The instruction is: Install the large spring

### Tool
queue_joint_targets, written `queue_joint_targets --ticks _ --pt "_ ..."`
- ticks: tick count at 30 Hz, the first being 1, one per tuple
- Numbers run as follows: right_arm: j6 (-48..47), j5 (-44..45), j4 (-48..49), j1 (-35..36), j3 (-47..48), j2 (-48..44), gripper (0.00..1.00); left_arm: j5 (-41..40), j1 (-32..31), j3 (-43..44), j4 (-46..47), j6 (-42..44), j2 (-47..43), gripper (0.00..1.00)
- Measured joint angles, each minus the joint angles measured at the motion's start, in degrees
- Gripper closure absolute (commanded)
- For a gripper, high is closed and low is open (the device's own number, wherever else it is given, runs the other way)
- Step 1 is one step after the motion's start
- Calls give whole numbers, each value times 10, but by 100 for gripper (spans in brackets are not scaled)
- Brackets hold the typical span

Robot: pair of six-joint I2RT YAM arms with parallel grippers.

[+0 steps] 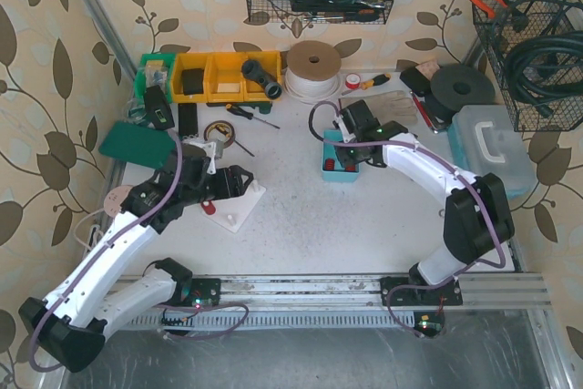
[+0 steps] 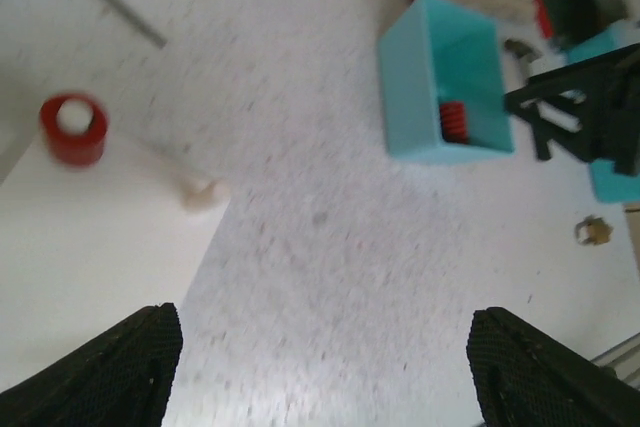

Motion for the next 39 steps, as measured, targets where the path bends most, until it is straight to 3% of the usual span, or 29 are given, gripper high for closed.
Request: queue_joint_targets --ticks 5,11,18,39 --pt "14 7 -24 1 11 11 57 -21 0 93 -134 -7 45 15" --pt "24 -19 -30 1 59 87 57 -36 0 155 -178 24 113 14" --pt "111 -37 -45 5 86 131 63 -51 0 242 -219 90 198 14" --pt "240 -66 -68 5 132 245 60 -66 0 252 -238 114 173 15"
